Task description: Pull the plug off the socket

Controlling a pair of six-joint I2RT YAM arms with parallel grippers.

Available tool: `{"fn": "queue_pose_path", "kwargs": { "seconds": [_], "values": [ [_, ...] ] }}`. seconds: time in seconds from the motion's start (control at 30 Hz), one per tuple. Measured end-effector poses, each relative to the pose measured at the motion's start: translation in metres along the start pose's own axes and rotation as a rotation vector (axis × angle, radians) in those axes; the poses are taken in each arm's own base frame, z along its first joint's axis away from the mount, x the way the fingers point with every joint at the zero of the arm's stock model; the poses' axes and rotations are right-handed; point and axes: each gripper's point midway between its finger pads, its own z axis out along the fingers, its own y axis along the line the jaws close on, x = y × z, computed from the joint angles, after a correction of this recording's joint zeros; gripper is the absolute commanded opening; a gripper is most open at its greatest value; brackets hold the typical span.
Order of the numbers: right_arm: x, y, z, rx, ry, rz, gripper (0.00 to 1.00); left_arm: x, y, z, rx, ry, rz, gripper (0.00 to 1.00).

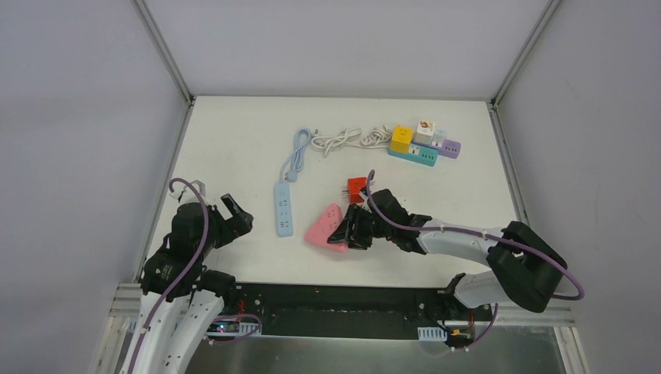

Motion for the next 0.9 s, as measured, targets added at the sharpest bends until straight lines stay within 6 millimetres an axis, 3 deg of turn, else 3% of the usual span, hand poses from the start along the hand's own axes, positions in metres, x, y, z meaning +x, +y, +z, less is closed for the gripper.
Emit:
{"fn": "queue_pose_path", "kwargs": {
  "seconds": [0.1,0.17,0.4,0.53,0.63,0.73,0.8,0.9],
  "values": [
    [-0.001,-0.013,0.000,0.051,-0.024,0.010,0.81,0.003,-0.006,-0.002,0.039,0.013,0.006,0.99],
    [-0.003,-0.022,-0.003,0.091,-0.047,0.013,0.86,0.004,-0.011,-0.003,0.066,0.021,0.017,0.99],
    [-0.019,-0.029,-0.025,0.190,-0.160,-0.031,0.90,-0.004,-0.037,-0.001,0.185,0.017,0.025,0.99],
    [-0.043,-0.012,-0.048,0.228,-0.258,-0.093,0.90,-0.010,-0.051,0.004,0.232,0.021,0.032,0.99],
    [-0.080,0.013,-0.085,0.214,-0.401,-0.143,0.97,-0.017,-0.062,0.007,0.270,0.008,0.040,0.99],
    [-0.132,0.030,-0.133,0.236,-0.601,-0.168,1.00,-0.028,-0.072,0.011,0.299,-0.028,0.040,0.99],
    [-0.169,0.030,-0.163,0.294,-0.732,-0.166,1.00,-0.037,-0.079,0.013,0.318,-0.058,0.038,0.99],
    [-0.215,0.015,-0.190,0.415,-0.855,-0.146,1.00,-0.049,-0.089,0.020,0.340,-0.090,0.035,0.99]
  ]
}}
